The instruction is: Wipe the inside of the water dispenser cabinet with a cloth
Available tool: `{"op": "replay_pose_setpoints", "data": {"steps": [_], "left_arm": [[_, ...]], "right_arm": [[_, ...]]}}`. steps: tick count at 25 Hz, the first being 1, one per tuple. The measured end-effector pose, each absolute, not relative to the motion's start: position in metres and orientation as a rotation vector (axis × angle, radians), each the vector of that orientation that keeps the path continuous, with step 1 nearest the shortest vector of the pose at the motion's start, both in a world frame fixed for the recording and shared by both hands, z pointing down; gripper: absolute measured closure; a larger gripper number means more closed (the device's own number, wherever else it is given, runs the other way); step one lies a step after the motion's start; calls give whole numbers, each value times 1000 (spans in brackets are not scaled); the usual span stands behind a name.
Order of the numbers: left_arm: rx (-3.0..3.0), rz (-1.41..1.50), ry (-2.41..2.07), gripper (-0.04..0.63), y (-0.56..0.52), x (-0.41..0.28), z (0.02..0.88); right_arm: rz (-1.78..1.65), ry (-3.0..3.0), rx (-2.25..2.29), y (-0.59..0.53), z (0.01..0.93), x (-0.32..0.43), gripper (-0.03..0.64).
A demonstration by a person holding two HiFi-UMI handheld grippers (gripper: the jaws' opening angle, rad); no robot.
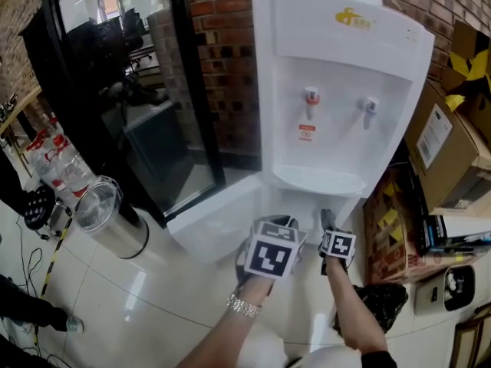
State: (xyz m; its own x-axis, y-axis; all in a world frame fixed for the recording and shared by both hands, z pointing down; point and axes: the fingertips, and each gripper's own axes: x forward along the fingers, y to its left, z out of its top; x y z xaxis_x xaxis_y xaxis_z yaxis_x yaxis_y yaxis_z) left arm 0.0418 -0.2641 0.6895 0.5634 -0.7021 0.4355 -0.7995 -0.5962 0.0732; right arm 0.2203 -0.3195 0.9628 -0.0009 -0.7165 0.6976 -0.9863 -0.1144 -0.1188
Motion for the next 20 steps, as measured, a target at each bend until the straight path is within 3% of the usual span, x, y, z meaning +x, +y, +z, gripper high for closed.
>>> {"op": "replay_pose_setpoints", "data": {"steps": [8, 20], "left_arm": [[2529, 541, -1240, 558, -267, 44, 694], [2459, 579, -1316, 604, -272, 37, 702]], "right_arm": [[582, -2021, 1987, -352, 853, 206, 595], [827, -1830, 1775, -327, 967, 210, 595]]}}
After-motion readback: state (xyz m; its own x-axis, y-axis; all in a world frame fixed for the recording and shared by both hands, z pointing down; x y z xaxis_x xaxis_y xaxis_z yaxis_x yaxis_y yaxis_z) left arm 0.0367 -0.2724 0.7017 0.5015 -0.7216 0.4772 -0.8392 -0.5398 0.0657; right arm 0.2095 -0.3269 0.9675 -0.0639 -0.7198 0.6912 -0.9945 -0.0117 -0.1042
